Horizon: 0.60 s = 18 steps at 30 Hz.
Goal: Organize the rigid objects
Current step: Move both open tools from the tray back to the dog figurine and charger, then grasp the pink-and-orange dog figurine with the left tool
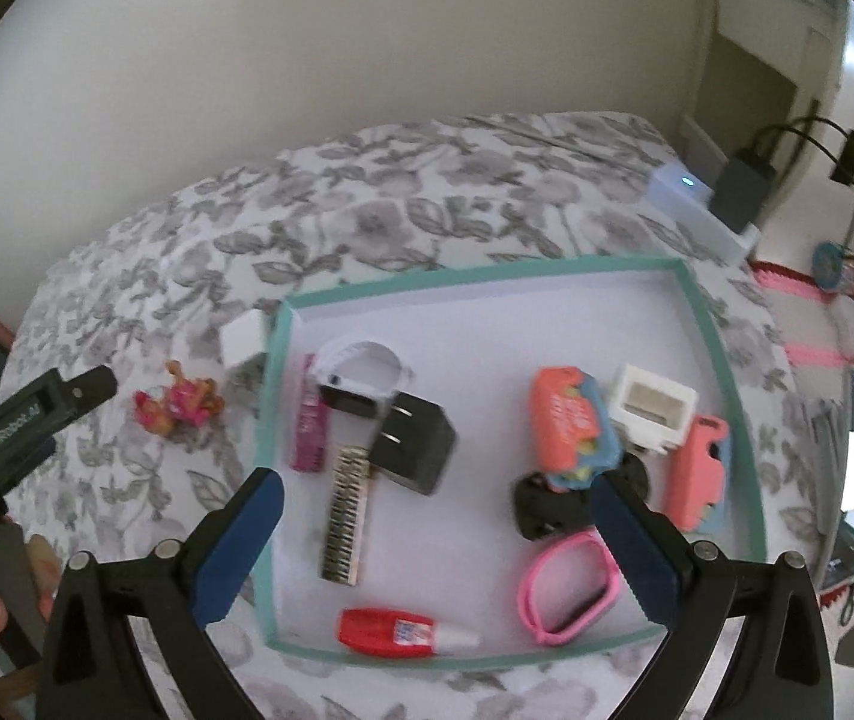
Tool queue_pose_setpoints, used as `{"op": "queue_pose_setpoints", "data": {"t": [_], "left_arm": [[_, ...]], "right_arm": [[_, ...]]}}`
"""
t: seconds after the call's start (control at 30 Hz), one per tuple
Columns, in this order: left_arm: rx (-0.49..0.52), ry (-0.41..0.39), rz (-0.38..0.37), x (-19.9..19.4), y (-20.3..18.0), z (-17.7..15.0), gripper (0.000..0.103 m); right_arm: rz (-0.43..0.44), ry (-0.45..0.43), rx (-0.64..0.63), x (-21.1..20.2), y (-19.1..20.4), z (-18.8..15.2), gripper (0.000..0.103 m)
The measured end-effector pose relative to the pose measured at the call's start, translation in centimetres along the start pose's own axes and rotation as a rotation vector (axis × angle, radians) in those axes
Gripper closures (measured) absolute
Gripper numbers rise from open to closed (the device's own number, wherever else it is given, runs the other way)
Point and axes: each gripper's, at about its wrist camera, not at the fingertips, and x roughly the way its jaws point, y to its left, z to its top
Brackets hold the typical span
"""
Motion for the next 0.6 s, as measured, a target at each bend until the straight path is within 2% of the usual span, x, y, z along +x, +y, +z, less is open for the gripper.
{"op": "queue_pose_setpoints", "data": {"t": [0.13,0.27,0.47,0.6], "left_arm": [[-0.046,0.031,-0.016,1.1,0.7,0.7,0.002],[-0.087,0.053,0.014,2.4,1.5,1.5,0.002],[-0.174,0.046,0.037,2.9,2.4,3.0,0.002],[-0.194,0.021,0.001,2.9,2.2,4.2,0.002]], "right_arm": [[0.049,-0.012,0.005,0.2,1.4,1.2,0.000],[0.083,-0.014,-0.016,0.9,3.3,2.7,0.000],[0.083,0.006,-0.025,2.4,5.3,4.6,0.000],[0.082,-0.016,-0.018,2.3,6.2,6.2,0.000]]}}
